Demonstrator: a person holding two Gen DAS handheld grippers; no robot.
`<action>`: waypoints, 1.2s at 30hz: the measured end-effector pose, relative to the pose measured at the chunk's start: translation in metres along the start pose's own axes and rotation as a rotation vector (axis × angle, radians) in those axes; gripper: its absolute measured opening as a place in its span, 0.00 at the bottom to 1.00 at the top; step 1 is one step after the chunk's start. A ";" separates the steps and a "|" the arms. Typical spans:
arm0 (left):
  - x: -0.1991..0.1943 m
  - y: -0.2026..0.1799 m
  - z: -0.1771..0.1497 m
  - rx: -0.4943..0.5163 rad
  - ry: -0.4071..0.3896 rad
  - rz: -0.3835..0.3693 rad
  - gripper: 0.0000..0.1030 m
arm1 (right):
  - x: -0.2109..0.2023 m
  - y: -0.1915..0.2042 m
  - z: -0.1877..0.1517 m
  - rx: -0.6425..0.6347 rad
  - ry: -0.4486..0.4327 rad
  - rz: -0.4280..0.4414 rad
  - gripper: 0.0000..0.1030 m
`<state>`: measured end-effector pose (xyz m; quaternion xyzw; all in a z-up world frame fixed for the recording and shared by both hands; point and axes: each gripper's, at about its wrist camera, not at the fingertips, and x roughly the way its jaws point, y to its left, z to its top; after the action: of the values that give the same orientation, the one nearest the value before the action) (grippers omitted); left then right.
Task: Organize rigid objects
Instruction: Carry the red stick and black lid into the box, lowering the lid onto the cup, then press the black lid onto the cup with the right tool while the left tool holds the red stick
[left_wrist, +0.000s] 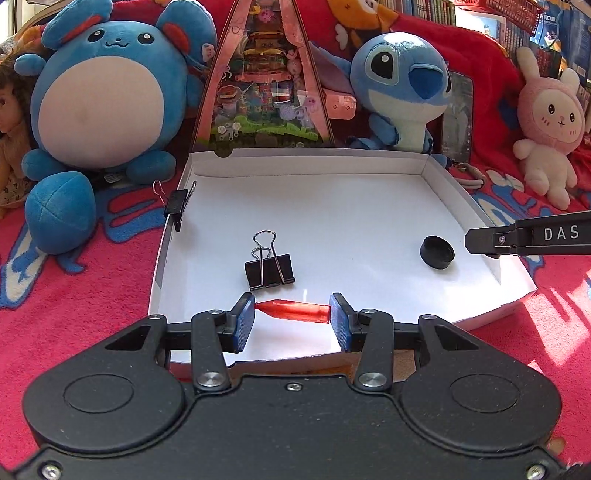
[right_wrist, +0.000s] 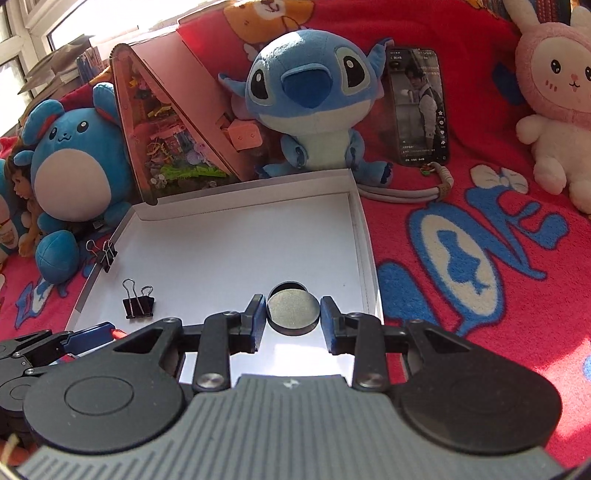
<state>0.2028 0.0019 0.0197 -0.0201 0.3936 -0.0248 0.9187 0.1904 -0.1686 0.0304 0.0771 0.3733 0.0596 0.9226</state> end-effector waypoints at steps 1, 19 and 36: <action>0.002 0.000 0.000 -0.002 0.002 0.003 0.41 | 0.003 0.002 0.001 -0.008 0.006 -0.004 0.36; 0.025 0.002 0.009 0.001 -0.006 0.049 0.41 | 0.048 0.016 0.006 -0.085 0.060 -0.072 0.36; 0.028 0.002 0.011 0.005 -0.015 0.055 0.41 | 0.053 0.019 0.008 -0.103 0.061 -0.081 0.36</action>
<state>0.2304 0.0023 0.0067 -0.0070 0.3872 -0.0006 0.9220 0.2328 -0.1420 0.0033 0.0124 0.4007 0.0437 0.9151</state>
